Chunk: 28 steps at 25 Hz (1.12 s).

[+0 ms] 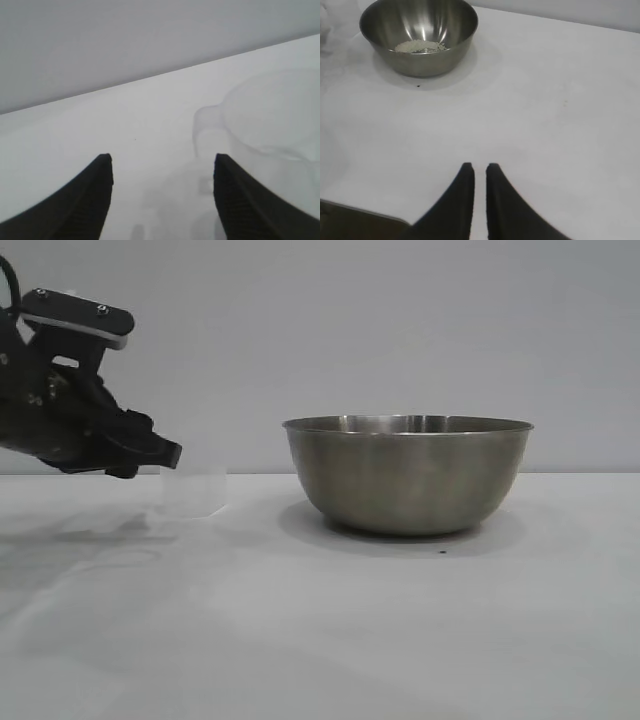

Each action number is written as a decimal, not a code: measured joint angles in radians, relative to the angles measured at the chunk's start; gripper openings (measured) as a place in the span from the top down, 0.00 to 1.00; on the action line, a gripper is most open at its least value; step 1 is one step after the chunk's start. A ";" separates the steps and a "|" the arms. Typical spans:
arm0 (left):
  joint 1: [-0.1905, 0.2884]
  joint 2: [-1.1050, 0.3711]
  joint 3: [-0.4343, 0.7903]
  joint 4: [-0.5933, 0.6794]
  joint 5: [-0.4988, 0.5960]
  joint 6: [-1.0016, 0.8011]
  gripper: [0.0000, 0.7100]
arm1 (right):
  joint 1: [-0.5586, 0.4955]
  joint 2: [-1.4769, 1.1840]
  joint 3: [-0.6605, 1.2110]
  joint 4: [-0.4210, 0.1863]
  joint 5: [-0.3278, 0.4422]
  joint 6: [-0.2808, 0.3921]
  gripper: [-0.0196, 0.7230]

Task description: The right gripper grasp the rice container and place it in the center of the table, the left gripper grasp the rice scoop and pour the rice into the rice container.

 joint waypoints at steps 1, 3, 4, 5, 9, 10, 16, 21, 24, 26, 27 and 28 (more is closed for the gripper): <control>0.000 -0.002 0.019 0.007 -0.015 -0.022 0.46 | 0.000 0.000 0.000 0.000 0.000 0.000 0.90; 0.000 -0.006 0.056 0.029 -0.027 -0.079 0.46 | 0.000 0.000 0.000 0.000 0.000 0.000 0.90; 0.000 -0.011 0.076 0.040 -0.029 -0.106 0.46 | 0.000 0.000 0.000 0.000 0.000 0.000 0.90; 0.000 -0.020 0.095 0.052 -0.029 -0.123 0.46 | 0.000 0.000 0.000 0.000 0.000 0.000 0.90; 0.000 -0.062 0.150 0.069 -0.029 -0.186 0.46 | 0.000 0.000 0.000 0.000 0.000 0.000 0.90; 0.000 -0.074 0.161 0.067 -0.029 -0.214 0.46 | 0.000 0.000 0.000 0.000 0.000 0.000 0.90; 0.008 -0.134 0.208 0.051 -0.031 -0.399 0.46 | 0.000 0.000 0.000 0.000 0.000 0.000 0.90; 0.115 -0.140 0.223 0.184 -0.031 -0.607 0.46 | 0.000 0.000 0.000 0.000 0.000 0.000 0.90; 0.220 -0.154 0.245 0.338 -0.031 -0.656 0.46 | 0.000 0.000 0.000 0.000 0.000 0.000 0.90; 0.292 -0.187 0.251 0.428 -0.029 -0.668 0.46 | 0.000 0.000 0.000 0.000 0.000 0.000 0.90; 0.317 -0.212 0.253 0.461 -0.029 -0.673 0.46 | 0.000 0.000 0.000 0.000 0.000 0.000 0.90; 0.343 -0.242 0.253 0.481 -0.029 -0.668 0.46 | 0.000 0.000 0.000 0.000 0.000 0.000 0.90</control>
